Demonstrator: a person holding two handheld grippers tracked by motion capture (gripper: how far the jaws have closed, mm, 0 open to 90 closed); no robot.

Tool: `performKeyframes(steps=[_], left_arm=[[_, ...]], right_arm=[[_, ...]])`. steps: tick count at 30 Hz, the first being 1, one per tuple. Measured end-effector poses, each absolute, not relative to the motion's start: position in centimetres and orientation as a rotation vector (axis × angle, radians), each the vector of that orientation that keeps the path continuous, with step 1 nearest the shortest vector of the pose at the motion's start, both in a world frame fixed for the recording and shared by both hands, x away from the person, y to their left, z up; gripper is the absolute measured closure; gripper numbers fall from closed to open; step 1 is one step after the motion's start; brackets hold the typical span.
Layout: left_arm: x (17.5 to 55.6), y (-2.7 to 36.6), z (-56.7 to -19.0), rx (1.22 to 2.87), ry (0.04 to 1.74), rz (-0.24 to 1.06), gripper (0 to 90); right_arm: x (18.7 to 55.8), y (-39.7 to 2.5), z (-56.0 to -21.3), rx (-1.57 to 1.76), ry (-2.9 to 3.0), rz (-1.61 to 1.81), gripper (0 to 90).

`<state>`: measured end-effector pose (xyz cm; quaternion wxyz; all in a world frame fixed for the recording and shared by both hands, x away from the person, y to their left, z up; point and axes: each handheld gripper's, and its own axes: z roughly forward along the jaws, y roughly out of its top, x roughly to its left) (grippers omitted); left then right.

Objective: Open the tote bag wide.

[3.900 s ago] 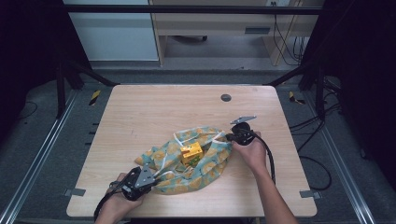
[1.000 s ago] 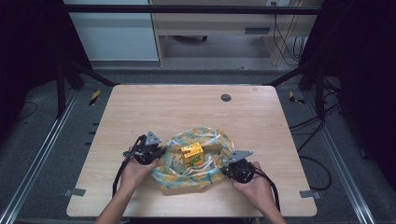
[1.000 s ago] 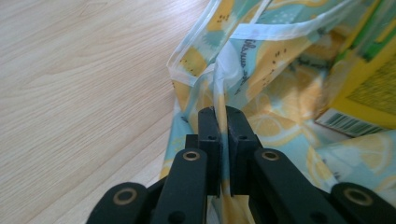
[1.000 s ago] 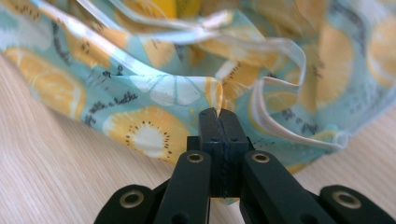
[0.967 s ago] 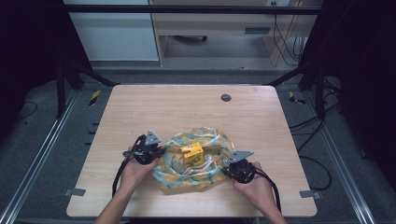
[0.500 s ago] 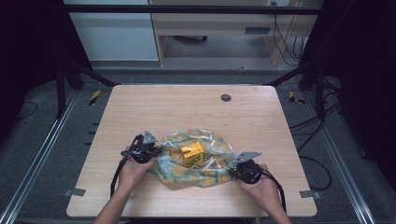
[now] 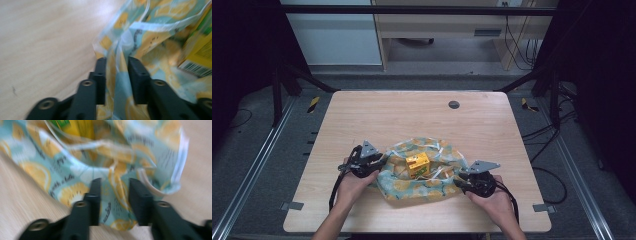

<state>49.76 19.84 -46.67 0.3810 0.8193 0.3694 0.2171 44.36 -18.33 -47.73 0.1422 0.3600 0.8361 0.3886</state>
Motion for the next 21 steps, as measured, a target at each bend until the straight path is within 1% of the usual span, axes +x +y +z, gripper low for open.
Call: performKeyframes(steps=[1, 3, 7, 9, 13, 16, 17, 18, 21], left_arm=[[49.6, 19.9, -46.3, 2.082, 0.932, 0.562, 60.0], [49.2, 20.0, -45.4, 2.040, 0.918, 0.582, 49.2], [48.4, 20.4, -43.3, 1.988, 0.876, 0.584, 36.3], [48.0, 20.8, -42.3, 1.971, 0.867, 0.615, 32.0], [47.9, 22.0, -41.1, 1.954, 0.882, 0.635, 24.6], [48.1, 23.6, -40.9, 1.944, 0.926, 0.648, 21.3], [48.2, 24.2, -40.9, 1.941, 0.941, 0.648, 19.5], [48.2, 24.7, -41.0, 1.931, 0.960, 0.650, 18.6], [48.3, 26.4, -41.3, 1.912, 1.011, 0.657, 16.3]], right_arm=[[44.1, -18.4, -47.1, 1.026, 2.392, 1.150, 52.4], [43.8, -18.4, -45.9, 0.991, 2.347, 1.201, 41.6], [43.3, -18.6, -43.4, 0.935, 2.237, 1.284, 27.2], [43.6, -18.9, -42.4, 0.948, 2.189, 1.284, 20.8], [44.9, -20.2, -41.4, 1.055, 2.091, 1.258, 13.3], [45.7, -21.2, -41.1, 1.128, 2.018, 1.226, 11.6], [46.0, -21.7, -41.2, 1.158, 1.993, 1.217, 8.9], [46.3, -22.1, -41.3, 1.177, 1.977, 1.209, 8.1], [46.8, -23.3, -41.9, 1.232, 1.939, 1.185, 7.2]])
